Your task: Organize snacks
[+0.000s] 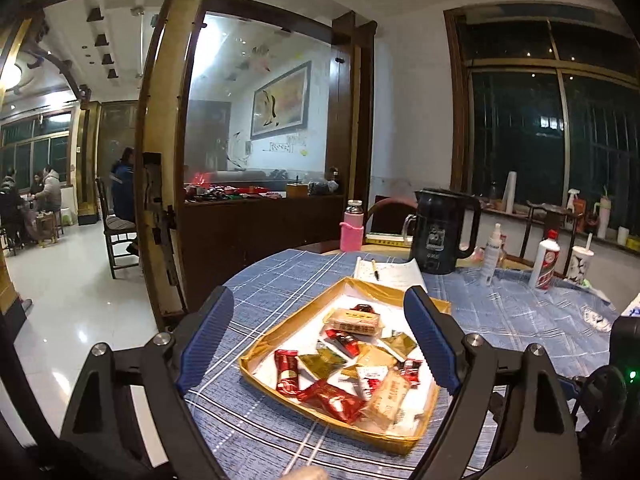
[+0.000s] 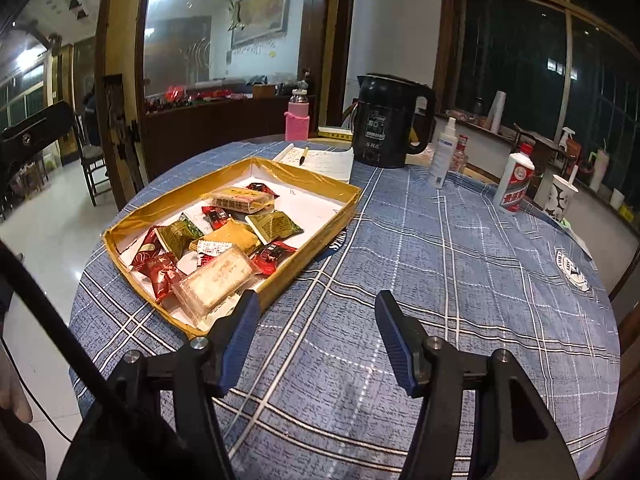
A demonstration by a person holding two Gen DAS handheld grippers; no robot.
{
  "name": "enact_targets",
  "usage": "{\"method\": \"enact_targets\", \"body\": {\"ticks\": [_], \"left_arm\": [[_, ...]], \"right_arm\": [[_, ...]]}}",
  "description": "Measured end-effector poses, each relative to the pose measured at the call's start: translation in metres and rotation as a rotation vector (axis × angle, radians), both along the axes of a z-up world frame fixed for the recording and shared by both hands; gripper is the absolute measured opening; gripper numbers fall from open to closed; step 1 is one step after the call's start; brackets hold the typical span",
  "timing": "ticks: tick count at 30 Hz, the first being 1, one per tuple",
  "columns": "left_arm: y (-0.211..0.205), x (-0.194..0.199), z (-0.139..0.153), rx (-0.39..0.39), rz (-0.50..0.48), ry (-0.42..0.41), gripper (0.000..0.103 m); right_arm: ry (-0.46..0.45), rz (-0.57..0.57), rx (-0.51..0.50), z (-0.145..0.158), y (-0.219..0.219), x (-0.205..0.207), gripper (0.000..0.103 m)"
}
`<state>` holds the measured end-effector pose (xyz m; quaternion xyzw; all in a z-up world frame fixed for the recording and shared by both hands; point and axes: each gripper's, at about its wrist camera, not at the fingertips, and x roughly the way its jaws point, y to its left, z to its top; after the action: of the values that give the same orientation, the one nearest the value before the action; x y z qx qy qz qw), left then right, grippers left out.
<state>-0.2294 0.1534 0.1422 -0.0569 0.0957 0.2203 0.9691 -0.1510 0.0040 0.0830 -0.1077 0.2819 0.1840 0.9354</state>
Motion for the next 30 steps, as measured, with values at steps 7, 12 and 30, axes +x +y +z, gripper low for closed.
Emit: {"method": "enact_targets", "body": {"ticks": [7, 12, 30], "left_arm": [[-0.005, 0.000, 0.002, -0.046, 0.001, 0.022, 0.090], [-0.011, 0.000, 0.000, -0.032, -0.003, 0.047, 0.091], [-0.015, 0.005, -0.006, -0.018, -0.025, 0.070, 0.093]], "right_arm": [[-0.030, -0.009, 0.024, 0.003, -0.012, -0.010, 0.074], [-0.021, -0.009, 0.038, 0.002, -0.017, -0.012, 0.075], [0.006, -0.006, 0.065, -0.002, -0.022, -0.012, 0.078]]}}
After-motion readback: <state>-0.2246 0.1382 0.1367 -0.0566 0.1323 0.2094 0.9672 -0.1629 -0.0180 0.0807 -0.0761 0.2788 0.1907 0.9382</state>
